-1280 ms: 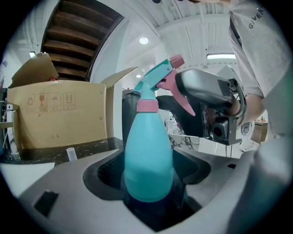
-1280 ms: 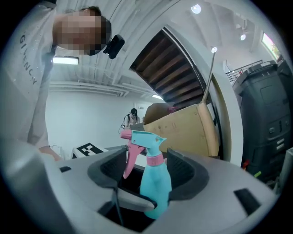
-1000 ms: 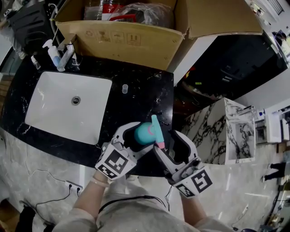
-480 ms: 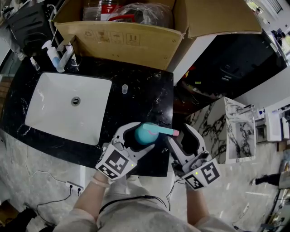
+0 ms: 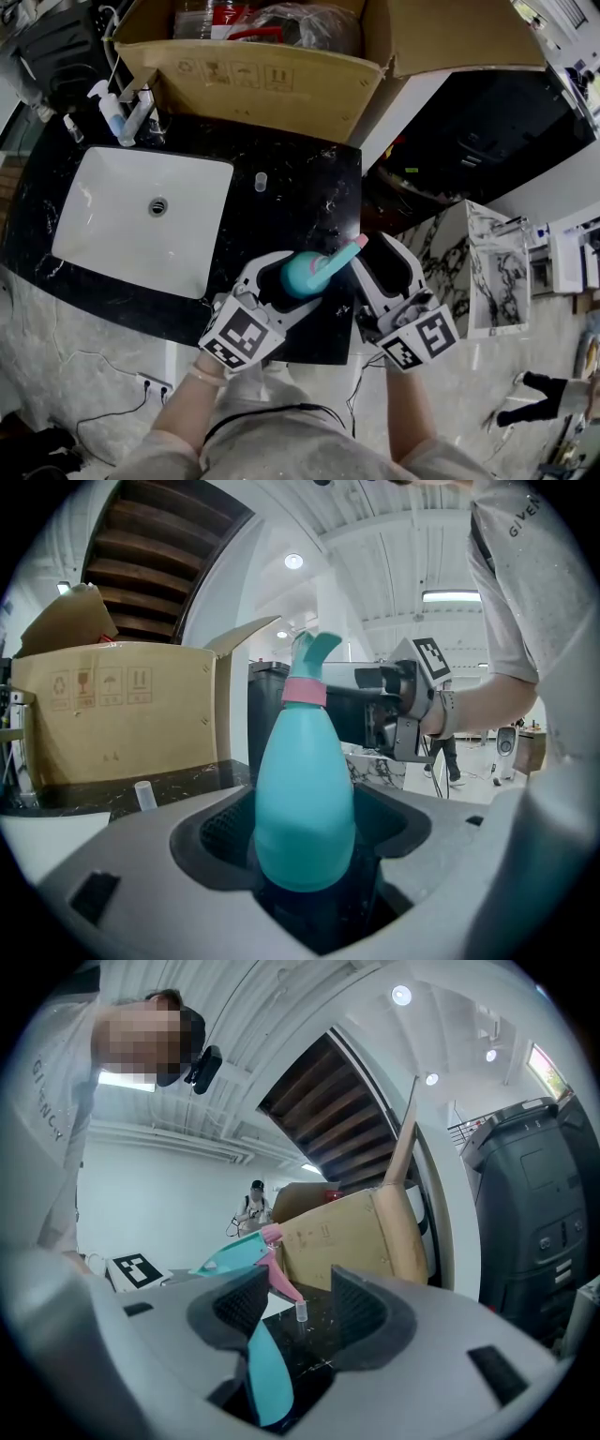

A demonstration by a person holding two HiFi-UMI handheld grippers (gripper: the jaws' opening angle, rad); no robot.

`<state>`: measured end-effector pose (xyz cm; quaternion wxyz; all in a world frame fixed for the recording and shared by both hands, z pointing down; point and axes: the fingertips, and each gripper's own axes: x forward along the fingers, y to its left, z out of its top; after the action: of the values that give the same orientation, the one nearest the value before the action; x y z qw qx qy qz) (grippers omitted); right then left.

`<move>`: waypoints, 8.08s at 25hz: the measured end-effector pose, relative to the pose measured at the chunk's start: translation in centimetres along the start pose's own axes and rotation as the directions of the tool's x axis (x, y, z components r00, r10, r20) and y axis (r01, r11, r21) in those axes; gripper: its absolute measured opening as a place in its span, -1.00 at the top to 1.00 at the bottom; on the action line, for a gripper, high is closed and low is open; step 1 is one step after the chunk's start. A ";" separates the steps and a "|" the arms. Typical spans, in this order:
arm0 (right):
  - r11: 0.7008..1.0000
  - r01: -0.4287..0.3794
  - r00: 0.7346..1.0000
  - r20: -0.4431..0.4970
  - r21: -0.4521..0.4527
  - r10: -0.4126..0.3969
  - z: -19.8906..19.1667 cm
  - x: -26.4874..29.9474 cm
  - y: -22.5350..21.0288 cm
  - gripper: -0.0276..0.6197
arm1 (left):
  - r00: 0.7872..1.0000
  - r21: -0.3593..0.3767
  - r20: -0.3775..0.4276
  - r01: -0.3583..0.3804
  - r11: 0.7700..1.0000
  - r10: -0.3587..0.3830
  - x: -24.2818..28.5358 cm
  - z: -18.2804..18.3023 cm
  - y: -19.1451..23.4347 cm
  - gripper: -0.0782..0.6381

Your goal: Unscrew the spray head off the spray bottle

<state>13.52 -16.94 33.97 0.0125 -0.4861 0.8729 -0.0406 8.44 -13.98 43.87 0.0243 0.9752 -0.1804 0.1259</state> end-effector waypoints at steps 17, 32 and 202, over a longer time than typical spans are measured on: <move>0.984 -0.069 0.996 0.065 0.163 0.059 1.9 -1.7 3.2 0.21 | 1.000 -0.014 -0.005 -0.005 1.000 0.005 -0.1 -0.2 0.2 -0.15; 0.996 -0.059 0.993 -0.098 0.060 0.064 -0.6 -0.5 6.3 0.16 | 1.000 -0.024 -0.005 -0.015 1.000 0.015 0.0 -0.2 0.2 -0.15; 0.991 -0.130 0.983 0.128 -0.030 0.133 10.7 -0.6 6.7 0.50 | 0.981 -0.011 0.048 -0.189 0.982 0.190 -6.0 4.4 -0.3 -0.15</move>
<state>8.79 -13.57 22.70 0.0667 -0.4293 0.9007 0.0014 4.15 -12.03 38.12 0.0111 0.9563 -0.2734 0.1033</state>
